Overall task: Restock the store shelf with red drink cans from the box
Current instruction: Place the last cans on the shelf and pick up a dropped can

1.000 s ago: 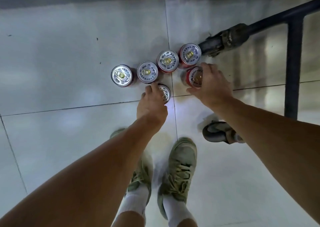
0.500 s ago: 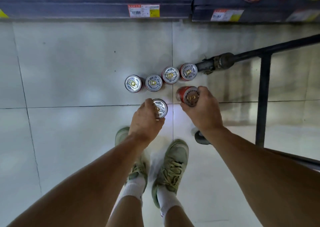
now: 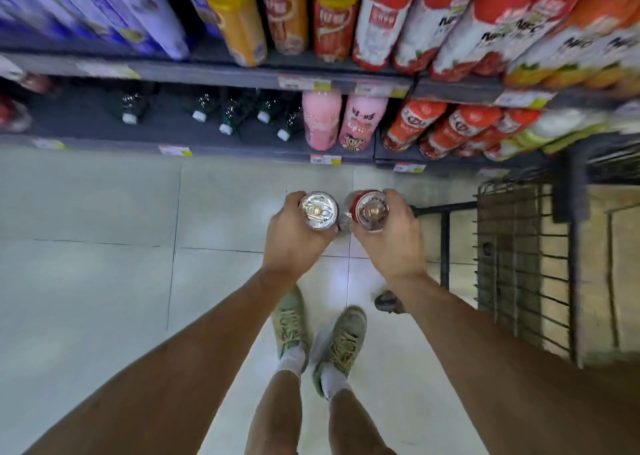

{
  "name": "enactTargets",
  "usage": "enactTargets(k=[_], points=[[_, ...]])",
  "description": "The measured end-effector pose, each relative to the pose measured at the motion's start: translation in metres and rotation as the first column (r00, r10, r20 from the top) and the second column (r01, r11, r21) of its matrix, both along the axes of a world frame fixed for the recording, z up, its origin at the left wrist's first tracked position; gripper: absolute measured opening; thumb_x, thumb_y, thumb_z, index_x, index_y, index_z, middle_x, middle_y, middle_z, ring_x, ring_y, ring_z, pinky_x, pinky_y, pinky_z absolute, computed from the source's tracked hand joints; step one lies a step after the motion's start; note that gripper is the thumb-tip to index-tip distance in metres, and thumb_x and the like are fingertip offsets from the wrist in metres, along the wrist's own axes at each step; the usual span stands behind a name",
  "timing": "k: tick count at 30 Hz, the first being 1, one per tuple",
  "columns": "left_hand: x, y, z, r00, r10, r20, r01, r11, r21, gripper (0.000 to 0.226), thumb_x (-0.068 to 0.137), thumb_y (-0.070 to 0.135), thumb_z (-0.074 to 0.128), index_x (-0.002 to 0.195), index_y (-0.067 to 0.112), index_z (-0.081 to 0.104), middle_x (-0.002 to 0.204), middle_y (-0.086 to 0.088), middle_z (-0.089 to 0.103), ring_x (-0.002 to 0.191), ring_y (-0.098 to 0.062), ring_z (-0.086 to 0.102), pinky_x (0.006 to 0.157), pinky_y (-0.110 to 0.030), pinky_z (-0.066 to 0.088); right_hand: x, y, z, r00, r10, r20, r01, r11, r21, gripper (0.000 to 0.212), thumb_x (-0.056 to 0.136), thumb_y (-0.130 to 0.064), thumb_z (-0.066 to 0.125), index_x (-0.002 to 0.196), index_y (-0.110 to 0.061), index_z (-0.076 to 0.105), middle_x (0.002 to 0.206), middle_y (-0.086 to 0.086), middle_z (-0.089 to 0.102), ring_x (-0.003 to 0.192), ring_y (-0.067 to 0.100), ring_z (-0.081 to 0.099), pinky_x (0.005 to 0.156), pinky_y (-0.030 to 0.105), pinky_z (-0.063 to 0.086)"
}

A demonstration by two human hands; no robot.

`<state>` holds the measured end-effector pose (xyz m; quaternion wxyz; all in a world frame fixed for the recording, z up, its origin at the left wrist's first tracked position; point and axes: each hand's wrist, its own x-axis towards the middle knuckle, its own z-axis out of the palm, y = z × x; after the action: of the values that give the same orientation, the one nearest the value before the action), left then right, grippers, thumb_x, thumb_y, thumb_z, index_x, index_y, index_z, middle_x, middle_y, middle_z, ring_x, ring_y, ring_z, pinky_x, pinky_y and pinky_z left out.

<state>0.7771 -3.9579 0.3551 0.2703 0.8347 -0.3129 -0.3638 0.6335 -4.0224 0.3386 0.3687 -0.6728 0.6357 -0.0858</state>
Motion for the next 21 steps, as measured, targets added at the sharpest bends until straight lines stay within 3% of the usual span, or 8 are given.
enactTargets(k=[5, 8, 13, 18, 21], points=[[0.017, -0.009, 0.106, 0.998, 0.059, -0.014, -0.060, 0.986, -0.157, 0.058, 0.067, 0.027, 0.087, 0.116, 0.023, 0.057, 0.094, 0.017, 0.066, 0.088, -0.002, 0.061, 0.071, -0.002, 0.041, 0.009, -0.010, 0.117, 0.993, -0.017, 0.120, 0.026, 0.997, -0.072, 0.061, 0.079, -0.027, 0.080, 0.132, -0.016, 0.052, 0.121, 0.004, 0.061, 0.116, 0.024, 0.055, 0.091, 0.034, 0.046], [0.020, -0.009, 0.168, 0.998, 0.068, -0.010, -0.068, 0.969, -0.236, 0.061, 0.067, 0.035, 0.088, 0.120, 0.021, 0.059, 0.101, 0.016, 0.068, 0.095, -0.001, 0.063, 0.083, -0.016, 0.049, 0.008, -0.010, 0.186, 0.974, -0.028, 0.224, 0.058, 0.990, -0.128, 0.060, 0.079, -0.033, 0.080, 0.131, -0.022, 0.051, 0.115, -0.005, 0.059, 0.112, 0.017, 0.055, 0.083, 0.028, 0.041], [0.021, -0.004, 0.270, 0.997, -0.041, 0.067, 0.063, 0.930, -0.361, 0.056, 0.067, 0.036, 0.088, 0.114, 0.027, 0.059, 0.109, 0.014, 0.065, 0.103, -0.003, 0.060, 0.093, -0.030, 0.050, -0.003, -0.009, 0.282, 0.953, 0.026, 0.302, 0.056, 0.964, -0.258, 0.062, 0.075, -0.033, 0.084, 0.128, -0.020, 0.055, 0.119, 0.001, 0.061, 0.116, 0.020, 0.054, 0.091, 0.025, 0.041], [0.020, 0.008, 0.365, 0.987, -0.118, 0.108, 0.156, 0.869, -0.470, 0.049, 0.070, 0.027, 0.087, 0.109, 0.037, 0.058, 0.107, 0.013, 0.066, 0.099, -0.004, 0.062, 0.087, -0.025, 0.050, -0.013, -0.008, 0.369, 0.914, 0.058, 0.401, 0.089, 0.937, -0.339, 0.058, 0.073, -0.036, 0.086, 0.121, -0.024, 0.056, 0.108, -0.014, 0.056, 0.107, 0.010, 0.052, 0.085, 0.019, 0.037], [0.017, 0.014, 0.414, 0.992, -0.116, 0.056, 0.128, 0.843, -0.523, 0.051, 0.073, 0.016, 0.085, 0.110, 0.036, 0.056, 0.106, 0.012, 0.066, 0.098, 0.000, 0.063, 0.084, -0.018, 0.050, -0.017, -0.006, 0.408, 0.873, 0.019, 0.487, 0.159, 0.934, -0.321, 0.062, 0.070, -0.035, 0.088, 0.121, -0.029, 0.054, 0.112, -0.016, 0.059, 0.107, 0.006, 0.054, 0.087, 0.013, 0.039]])
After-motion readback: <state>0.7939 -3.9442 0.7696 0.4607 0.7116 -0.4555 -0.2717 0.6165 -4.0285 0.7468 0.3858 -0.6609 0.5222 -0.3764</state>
